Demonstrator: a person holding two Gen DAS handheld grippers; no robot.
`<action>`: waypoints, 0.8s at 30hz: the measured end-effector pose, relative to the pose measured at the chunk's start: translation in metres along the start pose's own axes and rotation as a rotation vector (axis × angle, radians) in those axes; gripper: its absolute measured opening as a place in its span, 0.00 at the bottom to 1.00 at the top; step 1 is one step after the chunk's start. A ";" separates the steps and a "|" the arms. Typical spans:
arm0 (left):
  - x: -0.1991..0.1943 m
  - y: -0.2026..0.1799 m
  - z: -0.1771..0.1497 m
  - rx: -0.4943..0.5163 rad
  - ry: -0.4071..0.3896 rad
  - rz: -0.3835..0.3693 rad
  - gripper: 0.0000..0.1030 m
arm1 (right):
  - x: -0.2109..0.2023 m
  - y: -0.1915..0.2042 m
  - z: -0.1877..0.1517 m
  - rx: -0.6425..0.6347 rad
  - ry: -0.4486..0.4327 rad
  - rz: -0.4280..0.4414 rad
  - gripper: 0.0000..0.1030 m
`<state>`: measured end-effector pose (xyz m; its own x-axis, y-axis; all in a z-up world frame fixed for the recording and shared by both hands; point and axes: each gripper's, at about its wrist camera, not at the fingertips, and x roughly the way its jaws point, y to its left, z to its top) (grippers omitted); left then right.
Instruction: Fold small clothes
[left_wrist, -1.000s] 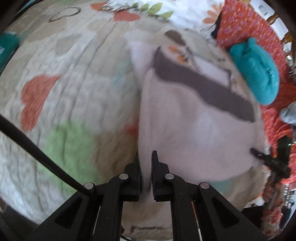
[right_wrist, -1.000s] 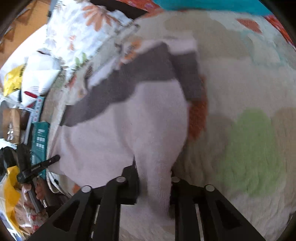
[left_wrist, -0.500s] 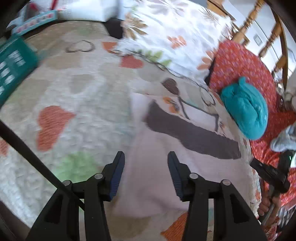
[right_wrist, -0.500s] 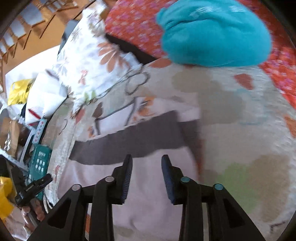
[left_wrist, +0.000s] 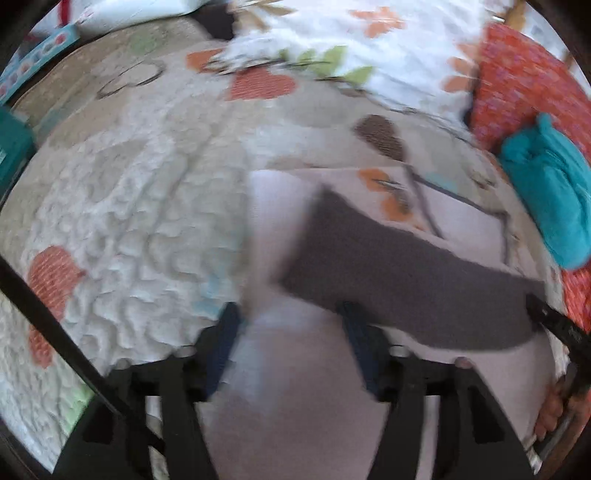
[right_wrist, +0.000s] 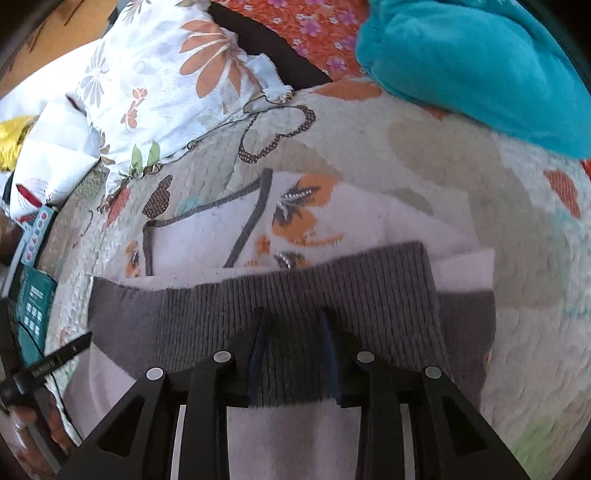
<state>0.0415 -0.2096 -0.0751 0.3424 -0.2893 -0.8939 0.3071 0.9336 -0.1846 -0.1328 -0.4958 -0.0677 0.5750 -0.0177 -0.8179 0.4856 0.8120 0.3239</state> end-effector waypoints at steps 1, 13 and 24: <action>0.001 0.007 0.001 -0.027 0.006 0.003 0.62 | -0.001 0.000 0.001 -0.007 -0.004 -0.007 0.31; -0.060 0.089 -0.011 -0.276 -0.111 -0.035 0.62 | -0.055 0.044 -0.019 -0.064 -0.123 0.024 0.38; -0.113 0.185 -0.018 -0.494 -0.202 -0.045 0.62 | -0.037 0.233 -0.160 -0.662 0.031 0.151 0.50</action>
<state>0.0435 -0.0006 -0.0151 0.5178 -0.3204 -0.7932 -0.1122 0.8938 -0.4342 -0.1458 -0.2128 -0.0381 0.5809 0.1328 -0.8031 -0.1098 0.9904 0.0844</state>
